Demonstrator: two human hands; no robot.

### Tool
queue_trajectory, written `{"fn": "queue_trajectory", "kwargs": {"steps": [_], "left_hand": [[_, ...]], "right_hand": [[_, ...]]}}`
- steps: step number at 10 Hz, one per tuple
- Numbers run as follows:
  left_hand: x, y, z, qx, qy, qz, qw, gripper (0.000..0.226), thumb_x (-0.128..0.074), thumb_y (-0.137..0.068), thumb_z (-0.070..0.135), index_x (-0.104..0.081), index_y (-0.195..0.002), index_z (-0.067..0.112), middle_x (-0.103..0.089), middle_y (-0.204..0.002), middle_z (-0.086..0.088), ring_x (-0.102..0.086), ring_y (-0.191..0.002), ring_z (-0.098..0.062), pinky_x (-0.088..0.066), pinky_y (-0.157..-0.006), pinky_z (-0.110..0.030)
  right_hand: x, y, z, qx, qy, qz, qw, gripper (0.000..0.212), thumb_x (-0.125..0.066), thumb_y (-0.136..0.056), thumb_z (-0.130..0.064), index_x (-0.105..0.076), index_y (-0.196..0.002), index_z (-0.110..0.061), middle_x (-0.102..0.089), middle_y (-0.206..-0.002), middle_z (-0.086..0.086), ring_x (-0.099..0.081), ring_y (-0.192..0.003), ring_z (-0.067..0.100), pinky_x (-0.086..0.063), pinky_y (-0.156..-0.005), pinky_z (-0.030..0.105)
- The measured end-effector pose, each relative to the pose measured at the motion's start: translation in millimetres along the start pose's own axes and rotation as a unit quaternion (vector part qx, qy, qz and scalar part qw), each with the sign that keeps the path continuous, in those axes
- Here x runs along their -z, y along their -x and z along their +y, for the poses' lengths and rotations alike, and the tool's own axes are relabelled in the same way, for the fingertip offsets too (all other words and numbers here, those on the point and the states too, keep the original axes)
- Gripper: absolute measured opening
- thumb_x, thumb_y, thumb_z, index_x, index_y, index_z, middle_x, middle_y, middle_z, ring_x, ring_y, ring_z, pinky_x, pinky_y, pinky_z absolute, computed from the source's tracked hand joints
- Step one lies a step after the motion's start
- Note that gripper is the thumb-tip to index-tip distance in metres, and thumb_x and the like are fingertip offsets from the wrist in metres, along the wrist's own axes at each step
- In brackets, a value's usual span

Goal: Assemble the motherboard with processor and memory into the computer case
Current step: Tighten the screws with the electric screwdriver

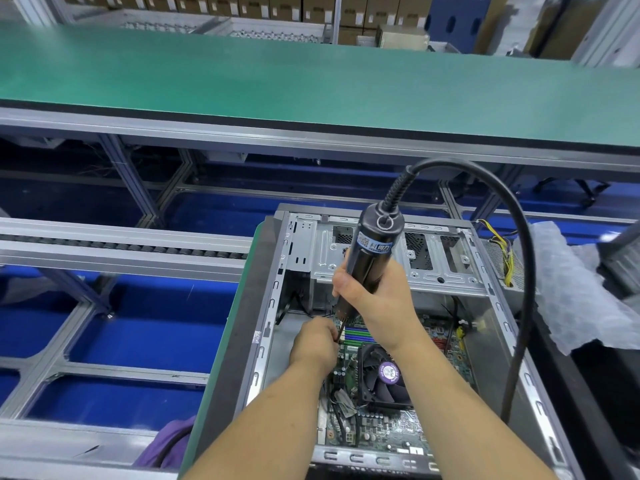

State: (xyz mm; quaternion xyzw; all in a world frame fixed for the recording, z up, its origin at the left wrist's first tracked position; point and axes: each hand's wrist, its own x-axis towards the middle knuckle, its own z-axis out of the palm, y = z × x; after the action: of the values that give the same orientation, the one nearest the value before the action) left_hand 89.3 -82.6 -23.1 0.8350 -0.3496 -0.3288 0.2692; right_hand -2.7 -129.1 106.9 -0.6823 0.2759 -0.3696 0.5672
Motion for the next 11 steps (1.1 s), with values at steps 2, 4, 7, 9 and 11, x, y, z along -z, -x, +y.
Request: {"fn": "queue_trajectory", "kwargs": {"steps": [2, 4, 7, 9, 11], "left_hand": [[-1.5, -0.6, 0.7, -0.018, -0.05, -0.03, 0.998, 0.026, -0.052, -0.087, -0.002, -0.048, -0.072, 0.019, -0.06, -0.09, -0.014, -0.046, -0.077, -0.025, -0.045, -0.072, -0.031], [-1.1, 0.2, -0.1, -0.008, -0.067, -0.021, 0.998, 0.03, -0.048, -0.086, -0.003, -0.042, -0.067, 0.02, -0.053, -0.081, -0.005, -0.045, -0.073, -0.025, -0.041, -0.067, -0.03], [-0.4, 2.3, 2.5, 0.007, -0.029, -0.025, 0.999, 0.034, -0.049, -0.084, -0.006, -0.041, -0.064, 0.02, -0.049, -0.076, -0.002, -0.041, -0.071, -0.024, -0.039, -0.066, -0.029], [0.3, -0.1, 0.5, 0.017, 0.023, -0.011, 1.0, 0.022, -0.052, -0.082, -0.008, -0.054, -0.074, 0.012, -0.063, -0.094, -0.016, -0.048, -0.079, -0.025, -0.052, -0.078, -0.037], [2.9, -1.7, 0.9, 0.037, 0.021, -0.007, 0.999, 0.019, -0.061, -0.089, 0.006, -0.054, -0.083, 0.023, -0.071, -0.108, -0.011, -0.068, -0.101, -0.028, -0.056, -0.088, -0.036]], "right_hand": [[-1.4, -0.1, -2.3, 0.003, 0.004, 0.006, 1.0, 0.073, -0.074, -0.07, -0.053, -0.052, -0.092, 0.012, -0.051, -0.08, 0.038, -0.053, -0.074, 0.047, -0.047, -0.071, 0.061], [-2.7, 0.1, -2.9, 0.007, 0.012, 0.004, 1.0, 0.072, -0.074, -0.07, -0.055, -0.052, -0.093, 0.01, -0.052, -0.081, 0.037, -0.053, -0.076, 0.048, -0.048, -0.072, 0.061], [0.6, 0.3, -0.8, 0.01, 0.007, -0.002, 1.0, 0.072, -0.073, -0.072, -0.053, -0.051, -0.091, 0.013, -0.051, -0.08, 0.038, -0.053, -0.075, 0.048, -0.048, -0.071, 0.06], [0.9, 1.1, -0.1, 0.009, 0.012, -0.038, 0.999, 0.066, -0.074, -0.07, -0.05, -0.053, -0.087, 0.011, -0.051, -0.078, 0.035, -0.052, -0.066, 0.034, -0.047, -0.064, 0.042], [-4.2, 2.5, -0.4, 0.009, 0.024, -0.08, 0.996, 0.061, -0.074, -0.068, -0.049, -0.056, -0.083, 0.007, -0.049, -0.07, 0.025, -0.048, -0.063, 0.016, -0.042, -0.061, 0.028]]}}
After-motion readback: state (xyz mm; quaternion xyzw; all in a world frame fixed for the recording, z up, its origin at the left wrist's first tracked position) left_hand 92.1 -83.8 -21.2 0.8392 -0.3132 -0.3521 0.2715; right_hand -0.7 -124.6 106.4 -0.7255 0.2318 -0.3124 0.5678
